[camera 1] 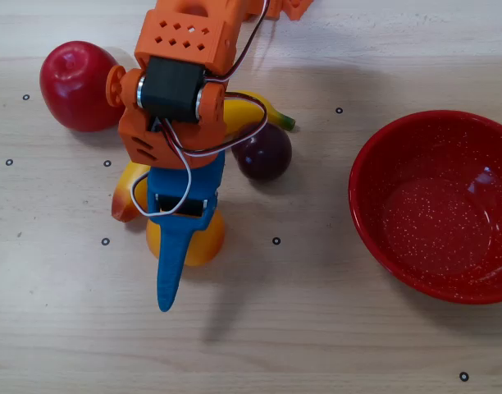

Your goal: Put the peach in the red bowl.

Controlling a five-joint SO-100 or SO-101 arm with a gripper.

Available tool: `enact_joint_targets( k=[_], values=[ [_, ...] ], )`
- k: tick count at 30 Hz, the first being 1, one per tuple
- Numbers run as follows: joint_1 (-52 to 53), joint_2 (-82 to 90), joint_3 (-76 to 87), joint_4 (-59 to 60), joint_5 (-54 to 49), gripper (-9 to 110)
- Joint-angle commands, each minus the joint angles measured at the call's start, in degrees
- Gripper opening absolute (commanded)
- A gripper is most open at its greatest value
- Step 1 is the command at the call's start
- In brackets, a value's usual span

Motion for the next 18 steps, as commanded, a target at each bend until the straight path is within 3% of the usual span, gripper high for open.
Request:
enact_joint_targets(
  k=[1,18],
  values=[
    [-1.58,2.72,-4.31,-0.18,-1.23,66],
    [-2.11,3.6,-3.43,-0.26,-1.41,56]
  ],
)
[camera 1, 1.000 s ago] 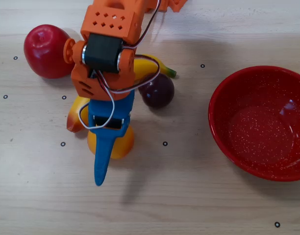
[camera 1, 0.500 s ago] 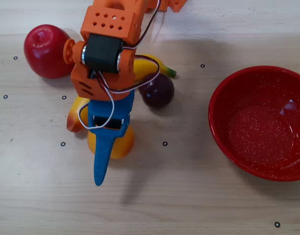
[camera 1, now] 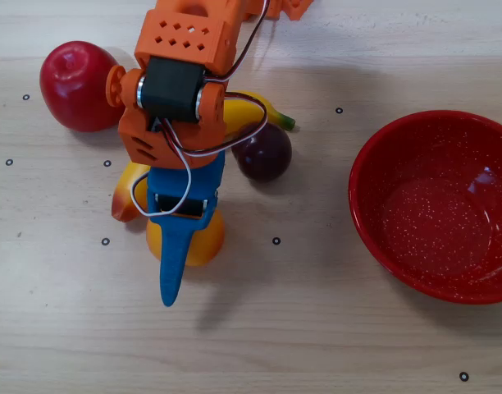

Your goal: Put the peach in the red bowl.

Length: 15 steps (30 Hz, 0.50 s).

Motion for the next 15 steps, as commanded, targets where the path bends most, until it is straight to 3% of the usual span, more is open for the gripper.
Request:
enact_joint_targets(
  k=[1,15],
  values=[
    [-2.11,3.69,-3.25,-0.35,-0.97,55],
    [-2.72,4.92,-1.41,-1.14,-0.26,41]
  ],
)
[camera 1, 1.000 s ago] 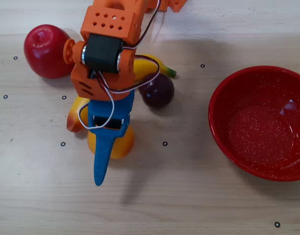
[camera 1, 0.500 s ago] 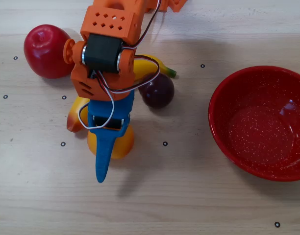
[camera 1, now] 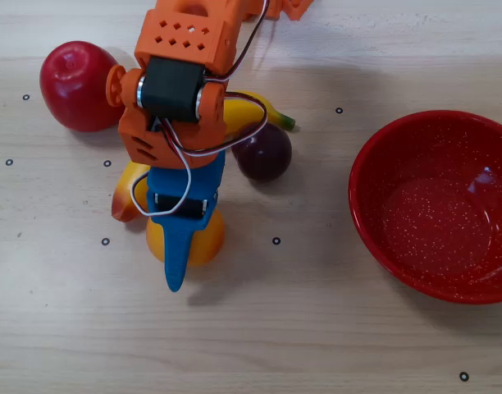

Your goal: Put the peach in the red bowl.

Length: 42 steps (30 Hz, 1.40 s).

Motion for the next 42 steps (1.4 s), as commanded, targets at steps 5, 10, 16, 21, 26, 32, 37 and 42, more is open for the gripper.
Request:
enact_joint_targets(
  k=[5,10,16,21,26,32,37,42],
  values=[
    [-2.81,5.1,-0.97,-1.41,0.18,36],
    [-2.81,5.36,-0.62,-1.58,0.18,35],
    [-2.81,5.45,-0.26,-1.85,0.18,36],
    [-2.9,5.45,-0.26,-2.2,0.35,33],
    [-2.99,5.45,0.18,-2.37,0.35,33],
    [-3.08,5.62,0.62,-2.46,0.44,24],
    [-3.16,5.89,0.88,-2.37,0.62,11],
    [-3.08,6.42,1.05,-2.02,0.53,0]
  ],
)
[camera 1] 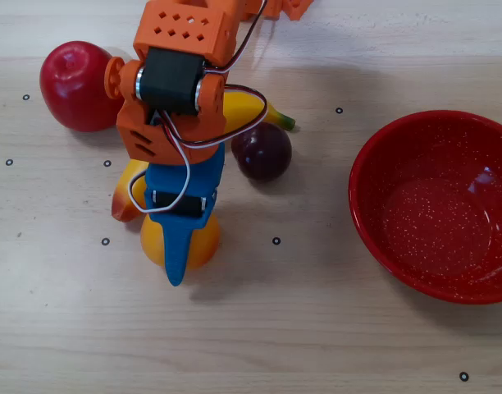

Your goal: Put the peach in the red bowl.

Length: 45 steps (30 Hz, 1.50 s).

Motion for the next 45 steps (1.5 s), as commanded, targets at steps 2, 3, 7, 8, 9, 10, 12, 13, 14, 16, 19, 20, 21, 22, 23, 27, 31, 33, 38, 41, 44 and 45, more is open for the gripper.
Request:
enact_joint_targets(
  k=[2,3,7,8,9,10,12,13,14,16,19,20,21,22,23,27,31,33,38,41,44,45],
  values=[
    [-2.64,6.15,-0.18,-0.44,0.18,0],
    [-2.64,6.42,-0.18,-0.26,0.18,0],
    [-2.72,8.53,-0.7,1.05,0.26,0],
    [-2.64,9.4,-1.14,1.76,0.18,0],
    [-2.46,10.55,-1.49,2.72,0.09,0],
    [-2.37,11.87,-1.76,3.6,0.0,0],
    [-1.93,14.77,-2.37,5.62,-0.53,0],
    [-1.76,16.44,-2.37,6.5,-0.88,0],
    [-1.49,18.02,-2.37,7.38,-1.23,0],
    [-0.97,21.53,-2.11,8.96,-1.93,0],
    [0.18,27.33,-1.05,10.55,-2.72,0],
    [0.7,29.44,-0.53,10.9,-2.99,0],
    [1.32,31.55,0.18,10.99,-3.25,0],
    [2.02,33.75,1.05,10.9,-3.69,0],
    [2.81,35.95,2.02,10.81,-3.96,0],
    [6.77,44.47,6.5,8.26,-5.63,0],
    [11.95,50.71,9.58,5.01,-8.09,0],
    [15.03,53.26,11.51,2.11,-9.14,0],
    [23.99,56.95,14.41,-2.72,-9.93,0],
    [29.27,57.22,15.03,-3.87,-9.76,0],
    [34.19,57.22,16.35,-5.45,-8.7,0],
    [35.86,56.95,16.88,-5.98,-8.17,0]
  ],
)
